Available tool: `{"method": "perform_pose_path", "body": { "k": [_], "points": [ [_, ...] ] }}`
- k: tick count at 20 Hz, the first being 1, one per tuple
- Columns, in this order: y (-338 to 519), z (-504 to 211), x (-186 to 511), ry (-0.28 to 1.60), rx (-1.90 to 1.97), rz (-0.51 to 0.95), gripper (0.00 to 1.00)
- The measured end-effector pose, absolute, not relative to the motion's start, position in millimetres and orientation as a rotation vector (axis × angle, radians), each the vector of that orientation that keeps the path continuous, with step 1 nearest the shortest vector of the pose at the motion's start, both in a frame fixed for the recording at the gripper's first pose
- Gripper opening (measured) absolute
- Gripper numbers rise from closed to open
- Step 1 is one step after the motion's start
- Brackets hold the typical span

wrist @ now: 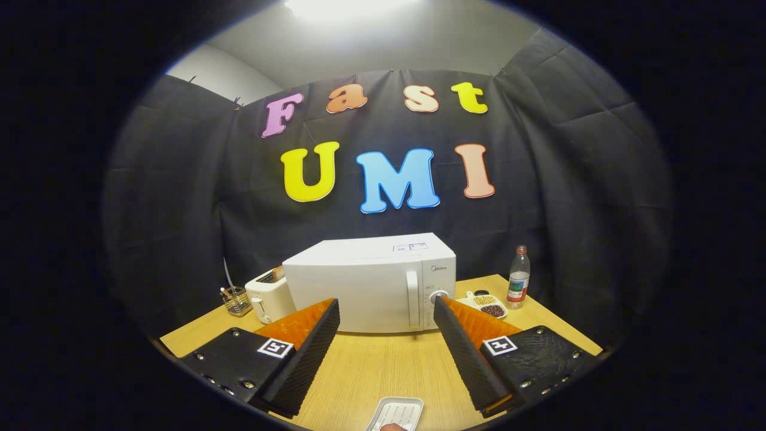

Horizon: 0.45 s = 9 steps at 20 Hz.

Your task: Open the microwave, put the food inside, and close the microwave door.

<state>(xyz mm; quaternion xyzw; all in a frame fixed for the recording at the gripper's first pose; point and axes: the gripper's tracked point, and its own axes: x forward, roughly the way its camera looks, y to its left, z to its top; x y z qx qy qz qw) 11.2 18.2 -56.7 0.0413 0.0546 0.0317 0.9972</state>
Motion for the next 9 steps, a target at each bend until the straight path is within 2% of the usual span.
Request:
{"method": "perform_pose_path", "body": {
  "k": [9],
  "points": [
    [35,-40,5,0.066,0.018,0.1,0.99]
  ]
}}
